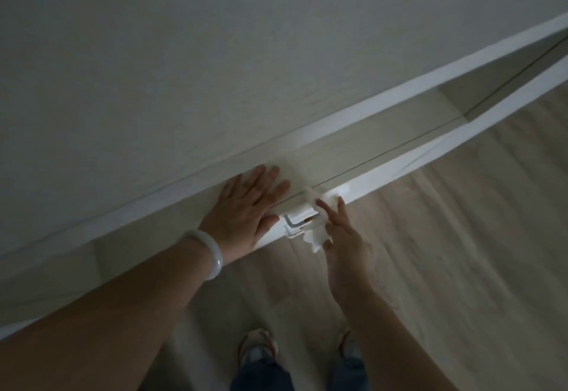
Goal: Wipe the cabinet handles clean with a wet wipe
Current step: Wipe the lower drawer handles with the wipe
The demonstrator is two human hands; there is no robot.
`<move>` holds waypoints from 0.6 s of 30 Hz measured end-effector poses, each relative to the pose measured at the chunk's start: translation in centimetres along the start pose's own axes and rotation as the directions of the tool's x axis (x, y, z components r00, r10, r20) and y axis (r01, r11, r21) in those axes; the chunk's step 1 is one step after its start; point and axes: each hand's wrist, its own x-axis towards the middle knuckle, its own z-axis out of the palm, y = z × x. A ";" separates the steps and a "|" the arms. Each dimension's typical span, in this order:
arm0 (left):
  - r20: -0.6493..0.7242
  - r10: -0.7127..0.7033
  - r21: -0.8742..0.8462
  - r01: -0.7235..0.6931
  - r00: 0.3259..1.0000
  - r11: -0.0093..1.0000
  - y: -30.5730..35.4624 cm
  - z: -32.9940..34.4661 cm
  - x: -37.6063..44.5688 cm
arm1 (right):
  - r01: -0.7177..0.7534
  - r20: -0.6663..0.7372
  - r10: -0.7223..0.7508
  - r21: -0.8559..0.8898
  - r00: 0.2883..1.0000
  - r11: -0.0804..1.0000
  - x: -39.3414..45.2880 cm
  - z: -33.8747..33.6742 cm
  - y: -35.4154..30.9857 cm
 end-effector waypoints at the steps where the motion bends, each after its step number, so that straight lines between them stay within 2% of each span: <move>1: -0.004 0.023 0.018 -0.023 1.000 1.000 -0.3 0.1 0.0 | -0.009 0.000 0.009 0.073 1.000 0.997 -0.1 0.4 0.6; 2: -0.006 0.036 0.033 -0.036 0.999 0.999 -0.4 0.1 -0.1 | -0.023 -0.027 0.027 0.152 0.999 0.988 0.0 0.7 1.0; 4: -0.021 0.034 0.041 -0.033 0.999 0.999 -0.5 0.1 0.0 | 0.023 -0.154 0.005 0.177 0.988 0.984 0.2 1.3 1.1; 6: -0.035 0.029 0.036 -0.028 0.999 0.999 -0.5 0.0 0.0 | 0.070 -0.330 -0.032 0.104 0.943 0.992 1.0 1.7 1.1; 8: -0.036 0.024 0.033 -0.022 0.999 0.999 -0.5 0.1 0.0 | 0.078 -0.435 -0.067 0.009 0.898 0.997 2.3 2.2 1.2; 12: -0.049 0.023 0.042 -0.021 0.999 0.999 -0.5 0.2 0.1 | 0.012 -0.473 -0.086 -0.159 0.877 0.987 5.1 3.9 2.4; 15: -0.058 0.021 0.061 -0.017 0.998 0.998 -0.5 0.2 0.0 | 0.025 -0.524 -0.168 -0.269 0.835 0.963 5.5 4.6 2.9; 18: -0.064 0.018 0.061 -0.014 0.998 0.998 -0.5 0.2 0.0 | 0.011 -0.545 -0.151 -0.252 0.825 0.968 5.2 5.5 3.2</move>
